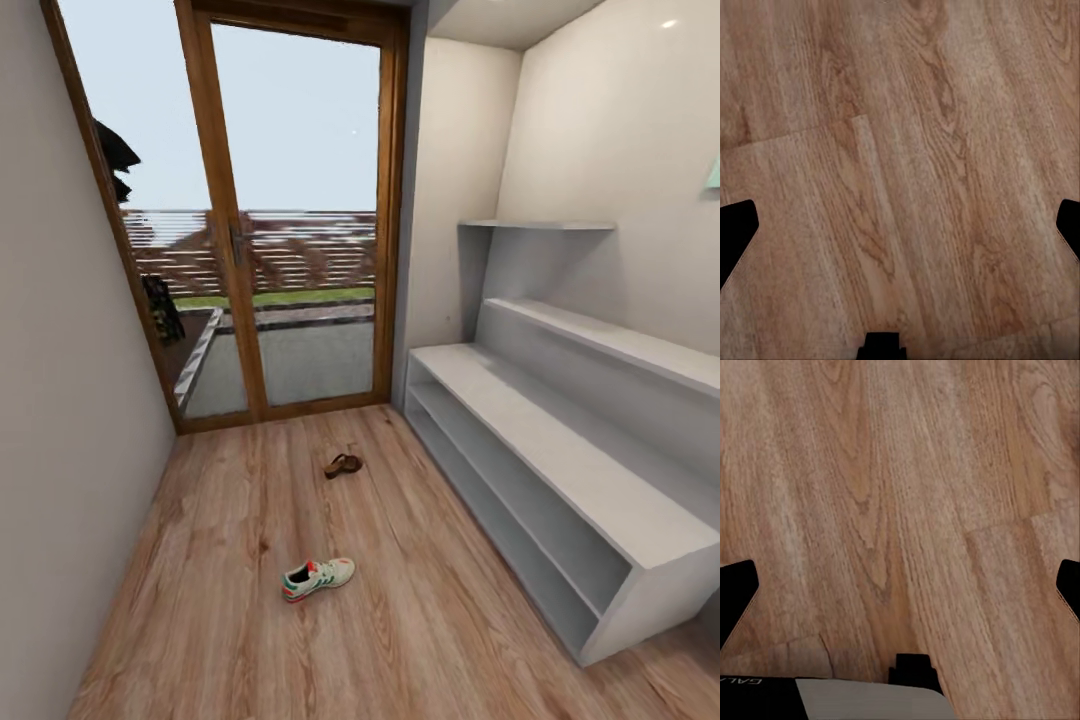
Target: Pick up the two gym shoes and the two sandals from the corridor floor and place them onto the hallstand (shoe rack) in the corridor, making sure they are on the rack and not on the floor. Arrange them so the two gym shoes are next to each other and the two sandals are next to each other.
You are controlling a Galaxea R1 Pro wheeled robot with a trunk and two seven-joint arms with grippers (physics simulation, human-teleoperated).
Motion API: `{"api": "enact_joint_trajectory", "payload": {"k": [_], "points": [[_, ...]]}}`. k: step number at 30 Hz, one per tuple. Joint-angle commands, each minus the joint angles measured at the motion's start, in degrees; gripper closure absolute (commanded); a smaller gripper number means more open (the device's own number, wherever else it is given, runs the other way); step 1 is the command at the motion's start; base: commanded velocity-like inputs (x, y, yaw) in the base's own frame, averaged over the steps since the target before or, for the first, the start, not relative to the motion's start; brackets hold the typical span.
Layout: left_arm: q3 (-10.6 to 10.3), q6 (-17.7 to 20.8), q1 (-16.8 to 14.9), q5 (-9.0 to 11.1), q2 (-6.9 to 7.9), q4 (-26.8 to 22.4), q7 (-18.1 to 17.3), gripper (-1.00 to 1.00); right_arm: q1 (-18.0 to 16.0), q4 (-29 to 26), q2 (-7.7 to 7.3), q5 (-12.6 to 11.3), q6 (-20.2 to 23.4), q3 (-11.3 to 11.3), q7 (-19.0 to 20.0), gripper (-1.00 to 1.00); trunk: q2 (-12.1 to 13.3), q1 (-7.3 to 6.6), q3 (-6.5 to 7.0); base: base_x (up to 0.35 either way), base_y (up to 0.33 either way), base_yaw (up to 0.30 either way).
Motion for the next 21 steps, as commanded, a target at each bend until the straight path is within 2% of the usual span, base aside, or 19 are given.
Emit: {"api": "enact_joint_trajectory", "payload": {"k": [1, 21], "points": [[0.0, -0.1, 0.0, 0.0, -0.01, 0.0, 0.0, -1.0, 0.0, 0.0, 0.01, 0.1, -0.2, 0.0, 0.0, -1.0, 0.0, 0.03, -0.05, 0.324, 0.001, -0.001], [0.0, -0.1, 0.0, 0.1, -0.01, 0.0, 0.0, -1.0, 0.0, 0.0, 0.02, 0.1, -0.2, 0.0, 0.0, -1.0, 0.0, 0.03, -0.05, 0.324, 0.0, 0.0]]}}
